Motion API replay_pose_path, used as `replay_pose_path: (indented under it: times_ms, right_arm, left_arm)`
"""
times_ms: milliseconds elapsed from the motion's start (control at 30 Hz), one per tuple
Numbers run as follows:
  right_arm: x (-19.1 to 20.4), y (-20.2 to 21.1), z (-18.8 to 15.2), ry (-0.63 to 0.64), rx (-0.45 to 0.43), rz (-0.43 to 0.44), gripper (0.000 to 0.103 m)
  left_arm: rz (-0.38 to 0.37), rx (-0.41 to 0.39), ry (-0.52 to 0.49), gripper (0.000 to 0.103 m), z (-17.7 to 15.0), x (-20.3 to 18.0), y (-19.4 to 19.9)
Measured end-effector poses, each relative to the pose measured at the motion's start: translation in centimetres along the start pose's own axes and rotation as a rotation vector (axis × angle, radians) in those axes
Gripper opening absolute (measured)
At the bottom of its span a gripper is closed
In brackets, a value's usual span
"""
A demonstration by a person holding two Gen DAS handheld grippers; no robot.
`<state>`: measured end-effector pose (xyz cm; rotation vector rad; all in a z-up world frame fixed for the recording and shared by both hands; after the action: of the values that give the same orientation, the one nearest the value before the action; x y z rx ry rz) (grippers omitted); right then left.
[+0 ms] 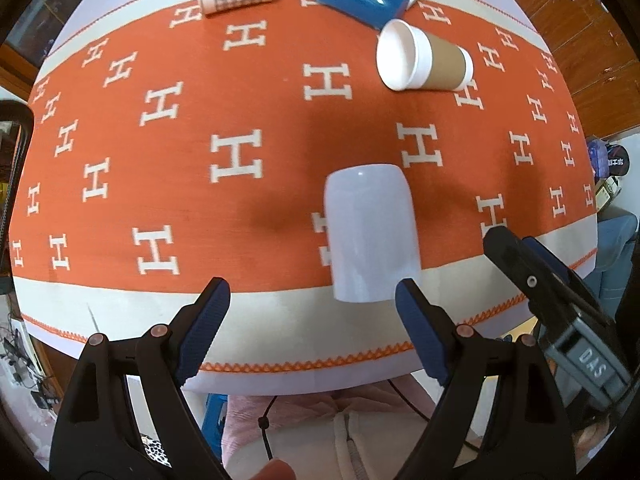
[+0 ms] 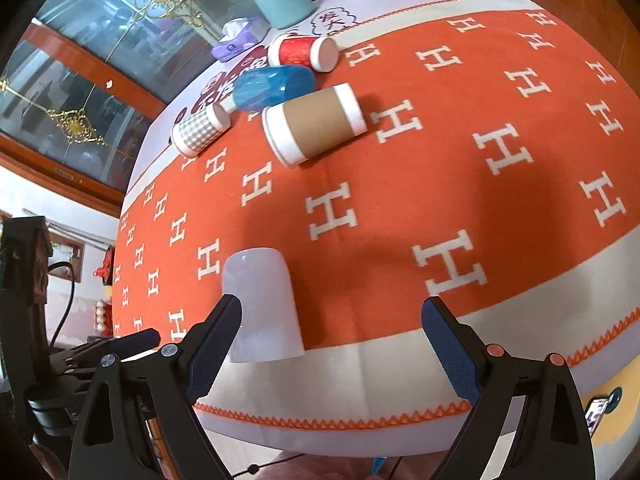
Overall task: Flip cup upside down
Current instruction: 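Open the left gripper while the right gripper grasps the upright white cup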
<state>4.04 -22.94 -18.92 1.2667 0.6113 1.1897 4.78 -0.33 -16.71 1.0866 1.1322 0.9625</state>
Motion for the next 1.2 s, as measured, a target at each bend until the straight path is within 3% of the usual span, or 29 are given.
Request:
replay_pose_path:
  times_ms: [267,533,800,1000,1200]
  right_arm:
    - [1.9,-0.6,0.8,0.024,0.024,0.054,0.093]
    - [2.7,-4.1,1.8,-0.009,0.155,0.127,0.093]
    - [4.4,-8.1,2.4,0.045,0.278,0.146,0.093]
    - [5.4,-10.6,2.8,0.109,0.367,0.153,0.084]
    - [6.6,-12.0,2.8,0.154,0.426,0.213,0.065]
  left_arm:
    - [0.021,-0.03,0.019,0.083,0.3,2.9,0.9]
    - [0.034,-0.046,0.066,0.083,0.8,6.9,0.6]
    - [-0.021,0.024,0.085,0.076,1.1,9.2,-2.1]
    - [-0.047,0.048,0.068,0.076,1.7,9.5,-3.3]
    - [-0.049,0.045,0.045,0.076,2.7,9.2,-3.9]
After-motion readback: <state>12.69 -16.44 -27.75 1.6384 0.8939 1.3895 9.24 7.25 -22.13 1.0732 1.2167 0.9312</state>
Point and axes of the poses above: each gripper's, at about its wrist camera, not at the fingertips, and y roughly against the way its jaws point, x to its left, z to its top, the point moved 2 cm from there along -y, roughly the way its jaws point, and after that the axes turned 7 degrees about -z, right-handed, at the moved point
